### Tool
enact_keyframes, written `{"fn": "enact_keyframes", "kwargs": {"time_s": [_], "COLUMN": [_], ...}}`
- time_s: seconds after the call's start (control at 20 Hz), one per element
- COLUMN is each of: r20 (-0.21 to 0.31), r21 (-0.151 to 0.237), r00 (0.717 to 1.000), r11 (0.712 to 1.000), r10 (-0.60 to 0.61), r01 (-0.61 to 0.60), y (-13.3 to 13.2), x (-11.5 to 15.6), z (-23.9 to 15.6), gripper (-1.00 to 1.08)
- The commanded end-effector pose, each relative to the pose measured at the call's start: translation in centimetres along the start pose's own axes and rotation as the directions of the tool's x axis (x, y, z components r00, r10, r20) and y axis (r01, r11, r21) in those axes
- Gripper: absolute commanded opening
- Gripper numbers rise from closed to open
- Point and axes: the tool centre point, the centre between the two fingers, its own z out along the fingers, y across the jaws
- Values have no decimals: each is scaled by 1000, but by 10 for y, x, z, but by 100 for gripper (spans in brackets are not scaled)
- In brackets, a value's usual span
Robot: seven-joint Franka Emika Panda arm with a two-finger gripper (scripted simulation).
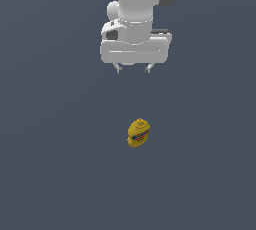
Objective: Pick up the object and move it to a goal position.
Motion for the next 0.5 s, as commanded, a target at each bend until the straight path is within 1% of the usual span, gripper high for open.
{"fn": "enact_keyframes", "kwargs": {"time_s": [0.0, 0.2, 0.45], "r20": [-1, 0, 3], "r21": [1, 2, 6], "r00": [1000, 1000, 998], "r11": [1000, 1000, 998], "r10": [1, 14, 59], "r01": [-1, -14, -59], "y": [0, 0, -1], "x": [0, 2, 6], "z": [0, 1, 4], "gripper": [100, 100, 100]}}
